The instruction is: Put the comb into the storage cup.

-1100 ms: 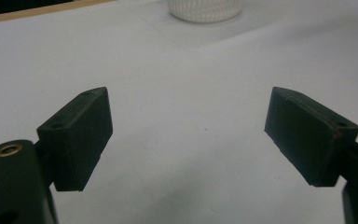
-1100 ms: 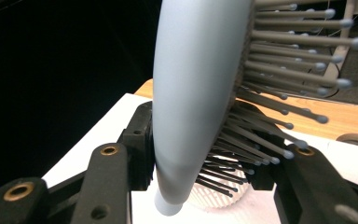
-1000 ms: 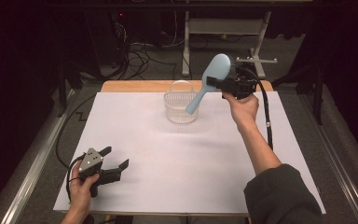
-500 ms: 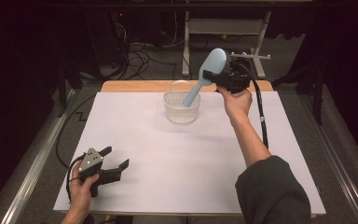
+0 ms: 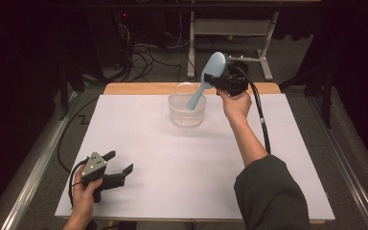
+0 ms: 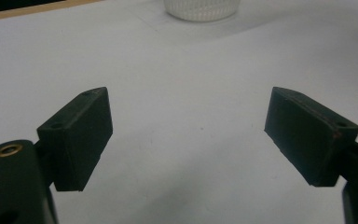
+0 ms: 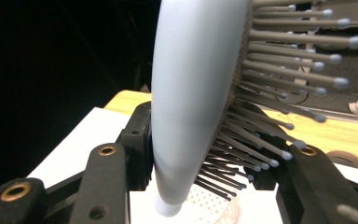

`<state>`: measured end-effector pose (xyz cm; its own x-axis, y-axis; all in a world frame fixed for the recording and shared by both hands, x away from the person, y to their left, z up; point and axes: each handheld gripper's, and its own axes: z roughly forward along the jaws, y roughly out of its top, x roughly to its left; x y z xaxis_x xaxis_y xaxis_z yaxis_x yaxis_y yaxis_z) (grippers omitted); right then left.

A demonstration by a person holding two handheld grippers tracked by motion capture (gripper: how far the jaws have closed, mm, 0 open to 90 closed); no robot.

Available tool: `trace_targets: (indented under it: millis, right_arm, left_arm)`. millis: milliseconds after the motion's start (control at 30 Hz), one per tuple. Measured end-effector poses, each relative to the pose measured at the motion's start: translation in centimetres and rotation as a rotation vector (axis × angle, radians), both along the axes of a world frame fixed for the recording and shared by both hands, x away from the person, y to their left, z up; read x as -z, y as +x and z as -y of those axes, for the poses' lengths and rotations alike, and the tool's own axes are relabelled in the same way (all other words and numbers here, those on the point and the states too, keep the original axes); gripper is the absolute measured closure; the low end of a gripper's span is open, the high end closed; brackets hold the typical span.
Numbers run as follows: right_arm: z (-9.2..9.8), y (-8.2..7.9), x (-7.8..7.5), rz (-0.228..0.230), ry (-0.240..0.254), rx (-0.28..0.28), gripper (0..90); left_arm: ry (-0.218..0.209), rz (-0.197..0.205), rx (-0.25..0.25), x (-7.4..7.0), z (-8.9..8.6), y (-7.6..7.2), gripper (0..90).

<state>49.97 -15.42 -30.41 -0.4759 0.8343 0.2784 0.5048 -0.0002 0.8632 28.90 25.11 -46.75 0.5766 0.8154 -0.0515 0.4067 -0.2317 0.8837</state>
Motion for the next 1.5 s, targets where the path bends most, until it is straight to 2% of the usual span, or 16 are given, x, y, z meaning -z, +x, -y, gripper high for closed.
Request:
trace_targets:
  millis: [267,767,967,1367,1500]
  right_arm:
    - [-0.7,1.0,1.3,-0.02,-0.005,0.01,52.7]
    - [-3.0,1.5,3.4,-0.048,-0.057,-0.006,52.2]
    - [-3.7,1.6,4.2,-0.067,-0.063,-0.011,52.1]
    - [-5.0,1.6,5.5,-0.082,-0.075,-0.019,51.8]
    - [-5.4,1.4,5.9,-0.066,-0.101,-0.021,51.7]
  left_arm:
    - [0.003,-0.004,-0.001,0.0,-0.1,0.1,16.0]
    - [-0.003,-0.001,0.005,0.0,-0.1,0.0,16.0]
    - [-0.009,-0.002,0.004,0.0,-0.2,0.0,16.0]
    - [-0.01,-0.007,0.003,0.1,-0.3,0.1,16.0]
    - [-0.007,-0.007,0.003,0.1,-0.2,0.1,16.0]
